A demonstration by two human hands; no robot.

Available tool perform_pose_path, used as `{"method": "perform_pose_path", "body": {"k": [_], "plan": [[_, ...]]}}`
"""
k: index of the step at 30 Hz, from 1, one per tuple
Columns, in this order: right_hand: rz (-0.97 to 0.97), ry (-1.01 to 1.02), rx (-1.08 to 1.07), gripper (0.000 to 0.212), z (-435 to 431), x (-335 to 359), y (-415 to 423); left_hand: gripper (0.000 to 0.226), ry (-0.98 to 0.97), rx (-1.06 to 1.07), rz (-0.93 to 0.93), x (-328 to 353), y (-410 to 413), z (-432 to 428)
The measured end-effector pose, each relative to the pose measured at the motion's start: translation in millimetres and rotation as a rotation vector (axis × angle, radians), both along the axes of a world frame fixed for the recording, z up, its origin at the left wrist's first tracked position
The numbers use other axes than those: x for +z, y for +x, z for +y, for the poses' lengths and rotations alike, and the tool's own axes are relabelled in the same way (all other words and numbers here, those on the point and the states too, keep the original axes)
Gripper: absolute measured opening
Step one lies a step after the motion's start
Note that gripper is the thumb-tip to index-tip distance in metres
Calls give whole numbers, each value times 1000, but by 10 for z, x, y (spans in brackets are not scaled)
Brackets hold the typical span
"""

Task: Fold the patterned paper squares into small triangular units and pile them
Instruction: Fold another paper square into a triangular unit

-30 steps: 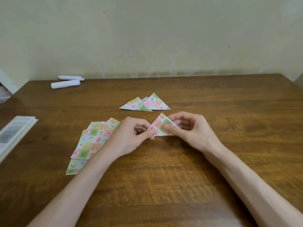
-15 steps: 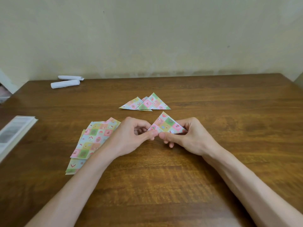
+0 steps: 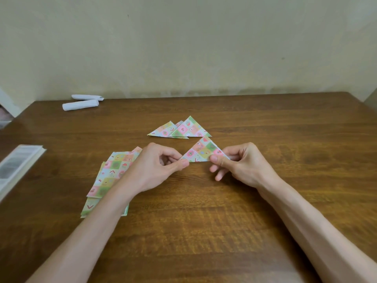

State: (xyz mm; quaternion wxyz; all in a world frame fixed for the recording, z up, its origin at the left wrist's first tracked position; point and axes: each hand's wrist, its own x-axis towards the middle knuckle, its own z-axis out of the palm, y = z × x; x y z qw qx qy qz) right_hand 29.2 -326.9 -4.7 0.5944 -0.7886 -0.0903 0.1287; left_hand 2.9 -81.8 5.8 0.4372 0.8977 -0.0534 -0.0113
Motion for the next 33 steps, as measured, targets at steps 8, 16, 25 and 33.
{"method": "perform_pose_path", "body": {"k": [8,16,25,33], "plan": [[-40,36,-14,17,-36,-8,28,10,-19,6,44,-11,37,93],[-217,-34,-149,10,26,-145,111,15,4,48,-73,-123,116,188],[-191,-123,-97,13,297,-143,415,10,48,221,-215,-147,211,332],[-266,-324,-84,13,673,-106,729,25,-48,346,-351,-157,233,564]]}}
